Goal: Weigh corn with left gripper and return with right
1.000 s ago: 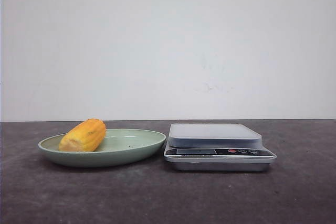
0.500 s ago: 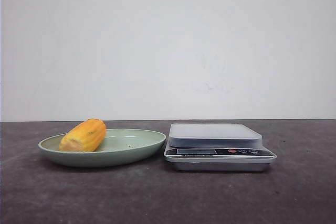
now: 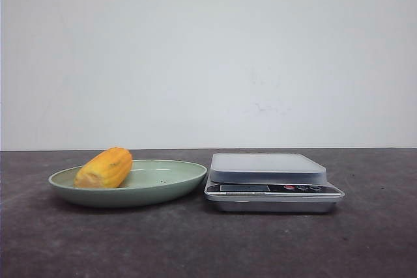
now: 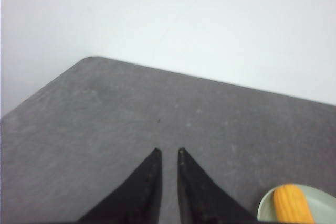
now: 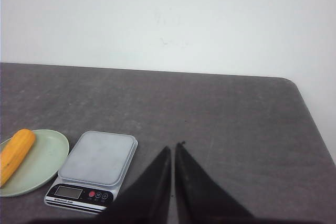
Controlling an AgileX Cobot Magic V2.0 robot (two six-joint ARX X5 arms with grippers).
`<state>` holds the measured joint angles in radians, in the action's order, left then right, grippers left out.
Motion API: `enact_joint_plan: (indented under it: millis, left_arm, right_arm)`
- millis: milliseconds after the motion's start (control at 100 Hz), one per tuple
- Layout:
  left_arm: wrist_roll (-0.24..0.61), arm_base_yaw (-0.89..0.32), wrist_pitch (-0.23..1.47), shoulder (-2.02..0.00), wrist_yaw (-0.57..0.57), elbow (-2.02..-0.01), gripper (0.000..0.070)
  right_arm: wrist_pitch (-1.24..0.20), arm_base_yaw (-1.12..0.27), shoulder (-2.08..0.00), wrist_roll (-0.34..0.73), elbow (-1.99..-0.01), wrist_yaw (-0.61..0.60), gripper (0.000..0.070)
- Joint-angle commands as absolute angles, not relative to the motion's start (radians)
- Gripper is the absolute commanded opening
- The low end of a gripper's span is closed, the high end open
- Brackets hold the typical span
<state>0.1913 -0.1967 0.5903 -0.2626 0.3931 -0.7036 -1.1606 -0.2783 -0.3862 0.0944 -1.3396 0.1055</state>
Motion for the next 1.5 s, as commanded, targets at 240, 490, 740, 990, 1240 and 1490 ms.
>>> enact_joint_plan:
  millis: [240,490,740,990,1240,1490]
  left_arm:
    - [0.147,-0.018,0.252,-0.068,0.105,-0.283,0.0015]
    - [0.150,0.030,0.186,-0.008,0.007,-0.103,0.0015]
    - [0.149,0.032,0.136,-0.003,-0.029,-0.013,0.0015]
    - [0.116,0.033,0.177,-0.003,-0.036,-0.013,0.0015]
    - [0.117,0.035,0.185,-0.003,-0.043,-0.014,0.0015]
    - [0.117,0.035,0.186,-0.003,-0.043,-0.014,0.0015]
  right_arm:
    - [-1.148,-0.279,-0.384,0.104,-1.354,0.105,0.0004]
    - [-1.148,-0.279,-0.384,0.105,-1.354,0.105,0.0004]
    - [-1.148,-0.279,-0.384,0.105,-1.354,0.105,0.0004]
    - [-1.147,-0.279,-0.384,0.105,-1.354,0.105,0.0004]
    - [-1.147,-0.279,-0.384,0.105,-1.354,0.105,0.0004]
    - [-1.147,-0.279,-0.384,0.105,-1.354,0.105,0.0004]
